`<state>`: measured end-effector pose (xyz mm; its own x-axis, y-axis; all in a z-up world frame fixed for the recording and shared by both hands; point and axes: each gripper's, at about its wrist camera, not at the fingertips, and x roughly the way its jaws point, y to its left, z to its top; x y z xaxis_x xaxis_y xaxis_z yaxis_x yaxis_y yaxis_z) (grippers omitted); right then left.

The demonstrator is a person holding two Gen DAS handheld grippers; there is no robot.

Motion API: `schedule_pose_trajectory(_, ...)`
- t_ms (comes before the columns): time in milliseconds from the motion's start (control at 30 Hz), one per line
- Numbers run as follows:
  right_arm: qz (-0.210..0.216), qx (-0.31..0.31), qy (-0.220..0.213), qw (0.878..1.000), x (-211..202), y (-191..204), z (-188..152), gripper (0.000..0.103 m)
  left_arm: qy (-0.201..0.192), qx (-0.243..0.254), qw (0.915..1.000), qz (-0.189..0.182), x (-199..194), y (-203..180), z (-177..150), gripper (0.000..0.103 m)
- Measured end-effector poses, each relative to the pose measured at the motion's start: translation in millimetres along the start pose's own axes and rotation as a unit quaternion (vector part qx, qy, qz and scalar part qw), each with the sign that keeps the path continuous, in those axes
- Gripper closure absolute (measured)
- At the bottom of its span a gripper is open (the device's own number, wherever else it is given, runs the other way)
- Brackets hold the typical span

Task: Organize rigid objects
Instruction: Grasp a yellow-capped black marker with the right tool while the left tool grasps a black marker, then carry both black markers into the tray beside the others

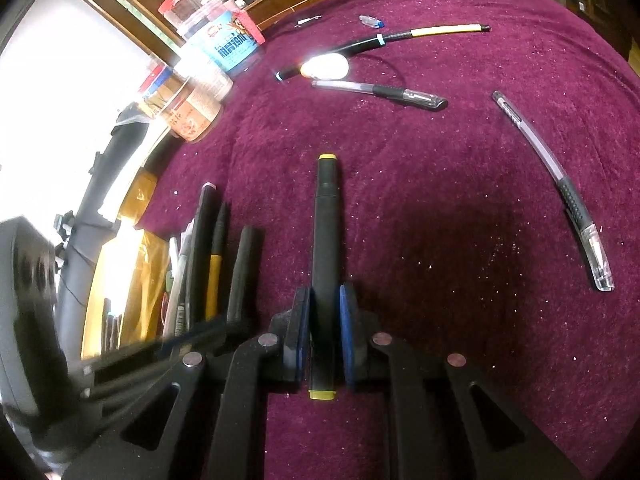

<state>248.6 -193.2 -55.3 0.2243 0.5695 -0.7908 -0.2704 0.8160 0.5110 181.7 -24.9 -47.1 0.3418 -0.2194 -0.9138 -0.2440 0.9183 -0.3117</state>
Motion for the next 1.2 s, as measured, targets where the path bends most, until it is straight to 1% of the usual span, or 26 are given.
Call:
schedule_pose_trajectory(67, 0.015, -0.002, 0.0, 1.0, -0.4, 1.5, -1.1, 0.091, -0.018, 0.004, 0.9994, -0.031, -22.9, 3.8, -20.3, 0.091)
schedule_pose_trajectory(100, 0.023, -0.008, -0.002, 1.0, -1.3, 3.8, -1.6, 0.091, -0.031, 0.006, 0.998, -0.054, -38.1, 7.6, -30.7, 0.091)
schedule_pose_trajectory(167, 0.03, -0.027, -0.013, 0.999, -5.3, 11.5, -3.3, 0.091, -0.05, 0.002, 0.9952, -0.084, -65.6, 18.7, -46.1, 0.091)
schedule_pose_trajectory(267, 0.033, -0.068, -0.035, 0.997, -12.3, 28.0, -8.4, 0.091, -0.077, -0.012, 0.991, -0.109, -106.6, 42.6, -61.9, 0.091)
schedule_pose_trajectory(333, 0.044, -0.083, -0.035, 0.995, -11.7, 35.4, -12.2, 0.091, -0.101, -0.022, 0.9891, -0.105, -130.8, 60.0, -70.2, 0.091)
schedule_pose_trajectory(400, 0.051, -0.098, -0.032, 0.993, -9.2, 42.8, -18.0, 0.091, -0.129, -0.034, 0.9867, -0.093, -155.4, 82.9, -79.6, 0.091)
schedule_pose_trajectory(500, 0.056, -0.131, -0.039, 0.989, -9.3, 56.4, -29.4, 0.091, -0.167, -0.065, 0.9815, -0.069, -179.8, 120.9, -90.9, 0.091)
schedule_pose_trajectory(567, 0.062, -0.152, -0.051, 0.985, -12.6, 64.3, -37.1, 0.091, -0.179, -0.088, 0.9779, -0.064, -188.5, 144.3, -96.3, 0.091)
schedule_pose_trajectory(633, 0.063, -0.167, -0.057, 0.982, -14.5, 69.6, -44.9, 0.091, -0.19, -0.104, 0.9749, -0.05, -192.6, 165.9, -100.8, 0.091)
schedule_pose_trajectory(700, 0.056, -0.154, -0.042, 0.986, -14.8, 74.3, -54.0, 0.091, -0.193, -0.121, 0.9732, -0.031, -192.2, 186.0, -106.9, 0.091)
schedule_pose_trajectory(733, 0.062, -0.152, -0.04, 0.986, -19.7, 81.1, -61.5, 0.091, -0.19, -0.127, 0.9731, -0.029, -189.6, 193.7, -108.8, 0.091)
schedule_pose_trajectory(833, 0.099, -0.161, -0.032, 0.981, -31.4, 106.6, -78.0, 0.091, -0.182, -0.139, 0.9729, -0.031, -176.9, 211.1, -109.4, 0.091)
schedule_pose_trajectory(900, 0.125, -0.184, -0.03, 0.975, -38.9, 135.2, -90.0, 0.09, -0.181, -0.142, 0.9726, -0.031, -168.1, 215.8, -104.4, 0.09)
schedule_pose_trajectory(933, 0.13, -0.194, -0.028, 0.972, -40.2, 146.5, -94.4, 0.09, -0.178, -0.143, 0.9733, -0.031, -163.0, 216.9, -100.3, 0.09)
schedule_pose_trajectory(967, 0.132, -0.209, -0.023, 0.969, -37.9, 164.9, -97.9, 0.09, -0.173, -0.144, 0.9739, -0.03, -160.2, 220.2, -97.9, 0.09)
schedule_pose_trajectory(1033, 0.13, -0.229, -0.01, 0.965, -28.1, 187.5, -101.3, 0.09, -0.165, -0.14, 0.9758, -0.026, -156.4, 224.8, -91.9, 0.091)
schedule_pose_trajectory(1133, 0.117, -0.249, 0.004, 0.961, 3.0, 219.8, -98.2, 0.09, -0.165, -0.141, 0.9761, -0.001, -148.7, 237.3, -74.4, 0.09)
schedule_pose_trajectory(1200, 0.089, -0.257, -0.001, 0.962, 29.2, 233.0, -90.7, 0.09, -0.143, -0.151, 0.9781, 0.008, -135.1, 248.8, -56.8, 0.09)
